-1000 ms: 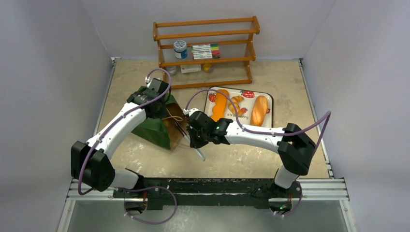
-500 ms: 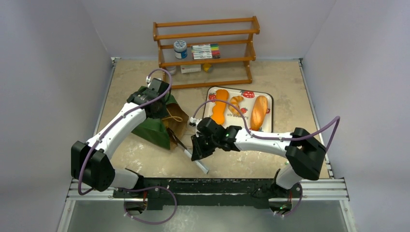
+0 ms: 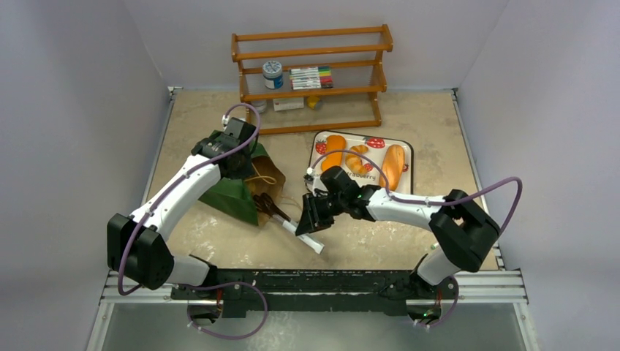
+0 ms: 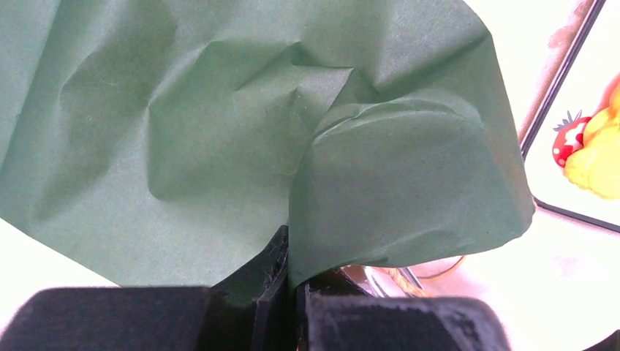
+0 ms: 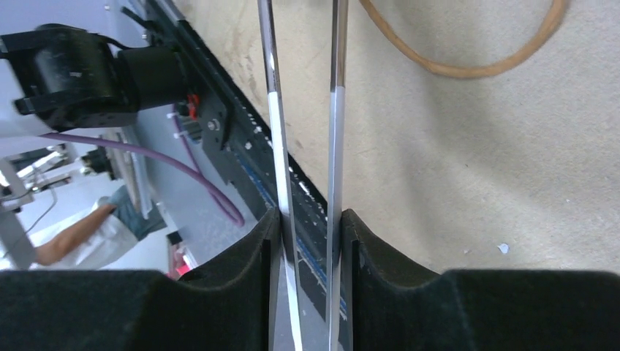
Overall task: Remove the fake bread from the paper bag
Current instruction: Pick up the clamp from the paper bag, then take out the fake bread from the paper bag.
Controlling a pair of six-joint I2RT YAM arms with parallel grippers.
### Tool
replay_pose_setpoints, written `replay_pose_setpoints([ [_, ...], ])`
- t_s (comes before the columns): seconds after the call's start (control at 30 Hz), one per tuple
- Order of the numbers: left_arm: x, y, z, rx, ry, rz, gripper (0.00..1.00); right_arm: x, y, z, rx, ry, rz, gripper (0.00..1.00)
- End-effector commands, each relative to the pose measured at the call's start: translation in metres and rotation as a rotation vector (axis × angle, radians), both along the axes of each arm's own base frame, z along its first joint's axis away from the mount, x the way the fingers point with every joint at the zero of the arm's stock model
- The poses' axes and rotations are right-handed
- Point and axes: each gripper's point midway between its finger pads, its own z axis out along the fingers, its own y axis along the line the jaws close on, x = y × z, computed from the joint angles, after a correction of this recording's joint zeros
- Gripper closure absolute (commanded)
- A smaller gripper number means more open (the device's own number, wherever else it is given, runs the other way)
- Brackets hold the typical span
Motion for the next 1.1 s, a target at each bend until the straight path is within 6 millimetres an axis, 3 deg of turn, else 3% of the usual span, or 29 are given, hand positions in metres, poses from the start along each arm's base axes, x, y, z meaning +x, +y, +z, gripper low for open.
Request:
replay_pose_setpoints([
  [0.0, 0.009, -0.008, 0.024, -0.052, -0.069, -0.029, 1.0, -0.001, 0.013, 0.032, 0.178, 0.04, 0.074, 0.65],
  [0.43, 0.009, -0.013, 0.028, -0.077, -0.079, -0.043, 1.0, 0.008, 0.002, 0.036, 0.279, 0.214, 0.046, 0.64],
  [0.83, 0.005, -0.009, 0.028, -0.059, -0.071, -0.044, 1.0, 0.028, -0.015, 0.051, 0.314, 0.208, -0.106, 0.65],
  [1.07, 0.003, -0.011, 0.027, -0.074, -0.067, -0.051, 1.0, 0.038, -0.011, 0.052, 0.32, 0.219, -0.142, 0.65],
])
